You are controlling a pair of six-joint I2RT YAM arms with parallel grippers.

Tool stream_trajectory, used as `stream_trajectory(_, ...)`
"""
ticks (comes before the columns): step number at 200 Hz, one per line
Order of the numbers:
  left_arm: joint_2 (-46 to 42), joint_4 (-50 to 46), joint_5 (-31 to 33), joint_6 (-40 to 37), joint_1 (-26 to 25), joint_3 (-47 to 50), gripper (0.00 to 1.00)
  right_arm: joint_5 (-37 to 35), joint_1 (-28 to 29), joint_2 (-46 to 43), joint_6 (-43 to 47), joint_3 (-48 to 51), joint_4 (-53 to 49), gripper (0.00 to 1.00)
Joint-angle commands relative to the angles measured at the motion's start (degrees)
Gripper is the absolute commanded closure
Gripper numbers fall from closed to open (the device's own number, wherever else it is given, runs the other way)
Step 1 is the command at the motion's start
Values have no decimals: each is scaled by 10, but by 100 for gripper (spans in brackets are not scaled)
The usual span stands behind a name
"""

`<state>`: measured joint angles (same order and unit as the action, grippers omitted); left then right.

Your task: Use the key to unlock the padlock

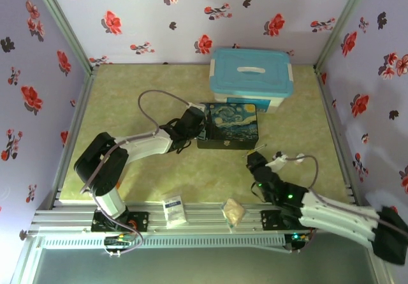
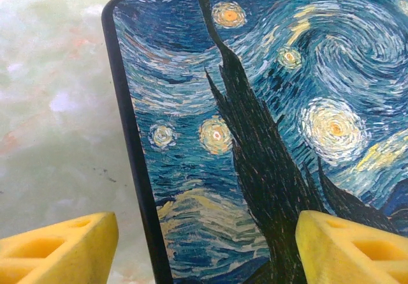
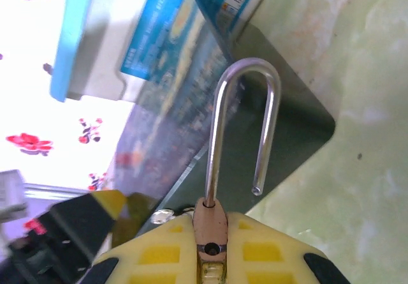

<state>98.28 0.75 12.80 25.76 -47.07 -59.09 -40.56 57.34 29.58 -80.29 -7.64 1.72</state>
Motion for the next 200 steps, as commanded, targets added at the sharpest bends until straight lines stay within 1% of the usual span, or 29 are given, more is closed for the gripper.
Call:
stream_trajectory(1, 4, -103, -16, -28, 0, -5, 23, 177, -90, -102, 89, -29, -252, 100)
stream_trajectory(10, -1, -108, -17, -30, 1, -11, 22, 250, -131, -109, 121, -40, -275, 100)
stream_trajectory(20, -8, -113, -18, -32, 1, -18, 20, 299, -171, -93, 154, -64, -312, 100)
stream_trajectory(37, -23, -118, -19, -36, 1, -25, 15, 399, -220, -32, 201, -92, -299, 100)
stream_trajectory(50, -34, -124, -19, -41, 1, -33, 13, 465, -237, 41, 231, -116, -268, 100)
stream_trajectory(71, -59, -129, -20, -44, 1, -40, 10, 520, -239, 147, 284, -176, -263, 100)
stream_trajectory(76, -68, -129, -19, -45, 1, -39, 6, 540, -239, 170, 292, -189, -257, 100)
stream_trajectory(89, -90, -132, -19, -44, 2, -36, 5, 587, -239, 214, 310, -217, -241, 100)
stream_trajectory(115, -138, -132, -21, -38, 3, -14, 4, 636, -239, 279, 322, -244, -211, 100)
stream_trajectory(139, -173, -130, -25, -28, 4, 12, 4, 669, -237, 328, 315, -238, -173, 100)
stream_trajectory(163, -192, -124, -37, -17, 4, 34, 4, 683, -238, 331, 300, -203, -120, 100)
stream_trajectory(184, -198, -107, -43, -7, 4, 53, 5, 688, -238, 341, 303, -178, -115, 100)
stream_trajectory(200, -195, -97, -43, -4, 4, 62, 5, 688, -238, 350, 300, -153, -91, 100)
